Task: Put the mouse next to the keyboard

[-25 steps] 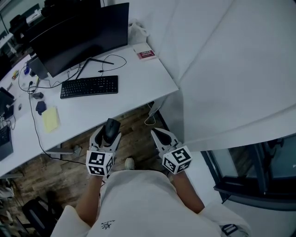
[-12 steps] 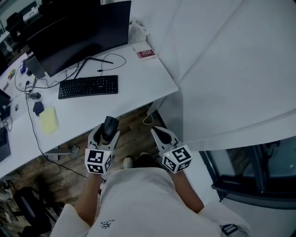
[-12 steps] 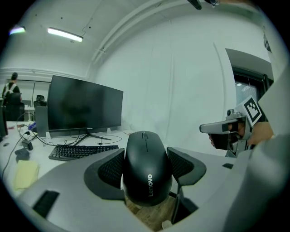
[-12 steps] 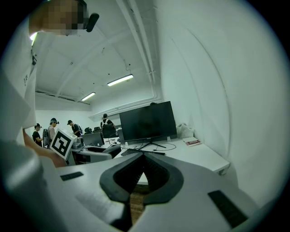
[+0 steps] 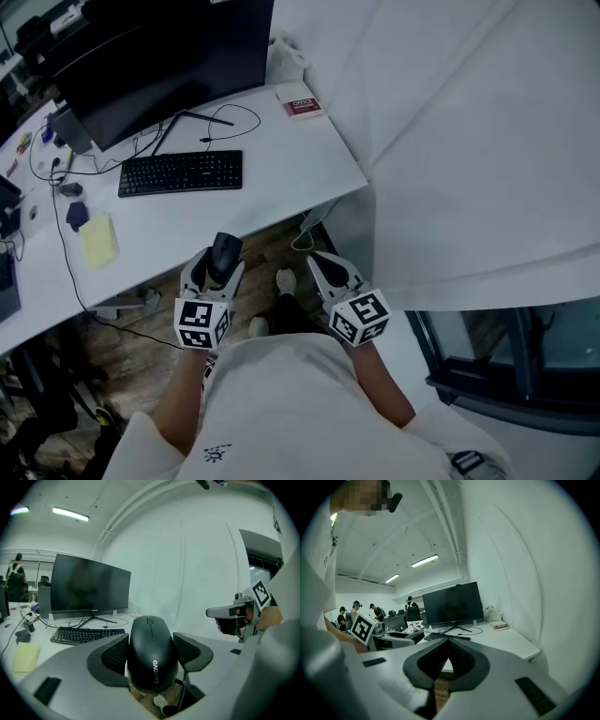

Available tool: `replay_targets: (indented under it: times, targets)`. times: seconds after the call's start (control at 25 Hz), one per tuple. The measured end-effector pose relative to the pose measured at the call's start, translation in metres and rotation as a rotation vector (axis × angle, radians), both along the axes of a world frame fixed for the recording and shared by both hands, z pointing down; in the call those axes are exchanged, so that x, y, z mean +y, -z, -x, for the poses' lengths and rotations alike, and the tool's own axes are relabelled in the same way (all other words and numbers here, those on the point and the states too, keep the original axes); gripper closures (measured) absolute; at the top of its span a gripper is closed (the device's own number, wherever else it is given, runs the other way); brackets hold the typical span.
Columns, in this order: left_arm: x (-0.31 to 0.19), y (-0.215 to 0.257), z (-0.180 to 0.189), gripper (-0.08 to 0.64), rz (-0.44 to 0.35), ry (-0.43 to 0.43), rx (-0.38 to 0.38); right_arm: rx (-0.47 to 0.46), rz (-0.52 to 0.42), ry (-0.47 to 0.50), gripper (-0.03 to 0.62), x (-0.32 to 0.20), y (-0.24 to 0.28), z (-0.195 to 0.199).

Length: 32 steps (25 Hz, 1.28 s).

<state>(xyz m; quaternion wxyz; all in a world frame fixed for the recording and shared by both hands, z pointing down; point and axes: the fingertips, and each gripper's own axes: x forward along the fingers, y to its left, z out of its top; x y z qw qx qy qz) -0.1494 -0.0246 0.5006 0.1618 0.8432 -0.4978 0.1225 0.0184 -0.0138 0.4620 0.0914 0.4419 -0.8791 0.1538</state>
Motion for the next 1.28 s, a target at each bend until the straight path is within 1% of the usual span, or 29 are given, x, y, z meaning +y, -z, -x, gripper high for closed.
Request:
replay_targets:
  times: [0.2, 0.56, 0.92, 1.28]
  targets:
    - [-0.024, 0.002, -0.001, 0.258, -0.002, 0.016, -0.011, -0.007, 0.001, 0.030, 0.574, -0.030, 0.001, 0.004]
    - [-0.077, -0.004, -0.014, 0.258, 0.025, 0.058, -0.021, -0.014, 0.027, 0.099, 0.574, -0.094, -0.007, 0.001]
    - [-0.130, -0.004, -0.032, 0.258, 0.031, 0.122, -0.036, -0.011, 0.036, 0.177, 0.574, -0.158, -0.013, -0.015]
    - [-0.175, -0.017, -0.063, 0.258, 0.044, 0.179, -0.046, -0.018, 0.048, 0.233, 0.574, -0.207, -0.030, -0.045]
